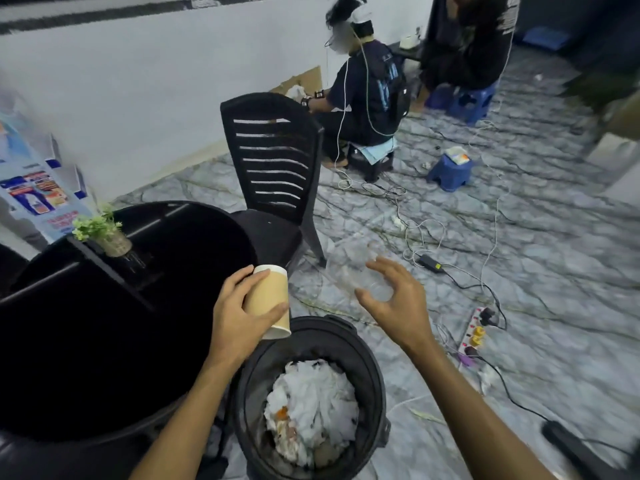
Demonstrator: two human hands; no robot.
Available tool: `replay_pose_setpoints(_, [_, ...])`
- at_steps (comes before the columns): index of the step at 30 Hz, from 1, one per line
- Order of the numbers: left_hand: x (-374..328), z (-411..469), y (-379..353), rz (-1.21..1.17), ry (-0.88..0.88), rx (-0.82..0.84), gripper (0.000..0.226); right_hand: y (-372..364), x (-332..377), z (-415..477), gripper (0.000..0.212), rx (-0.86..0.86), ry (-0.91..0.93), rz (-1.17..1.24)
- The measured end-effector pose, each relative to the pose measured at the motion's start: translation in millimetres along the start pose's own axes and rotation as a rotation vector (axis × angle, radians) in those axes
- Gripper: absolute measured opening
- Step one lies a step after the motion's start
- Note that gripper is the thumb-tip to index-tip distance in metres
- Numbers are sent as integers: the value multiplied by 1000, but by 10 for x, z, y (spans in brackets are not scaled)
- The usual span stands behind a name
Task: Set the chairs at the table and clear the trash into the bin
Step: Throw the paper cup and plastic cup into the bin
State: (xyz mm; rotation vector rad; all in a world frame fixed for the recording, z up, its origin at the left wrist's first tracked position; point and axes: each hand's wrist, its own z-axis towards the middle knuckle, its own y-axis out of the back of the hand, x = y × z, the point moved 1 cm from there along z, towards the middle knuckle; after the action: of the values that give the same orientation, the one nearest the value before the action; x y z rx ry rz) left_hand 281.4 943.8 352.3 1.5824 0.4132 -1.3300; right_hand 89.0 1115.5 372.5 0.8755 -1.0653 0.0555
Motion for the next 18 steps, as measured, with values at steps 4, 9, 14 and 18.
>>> replay_pose_setpoints(4, [-120,-284,-277,19,4,60,60,296,-184,-225,47,7,-26,-30])
replay_pose_setpoints(9, [-147,-454,-412,33,3,93,60,435,-323,-368,46,8,-48,-38])
replay_pose_setpoints(14, [-36,-496,-378,40,22,97,61,296,-380,-445,46,30,-47,-32])
replay_pose_setpoints(18, [162,-548,-341,48,63,96,60,109,-398,-496,49,68,-39,-23])
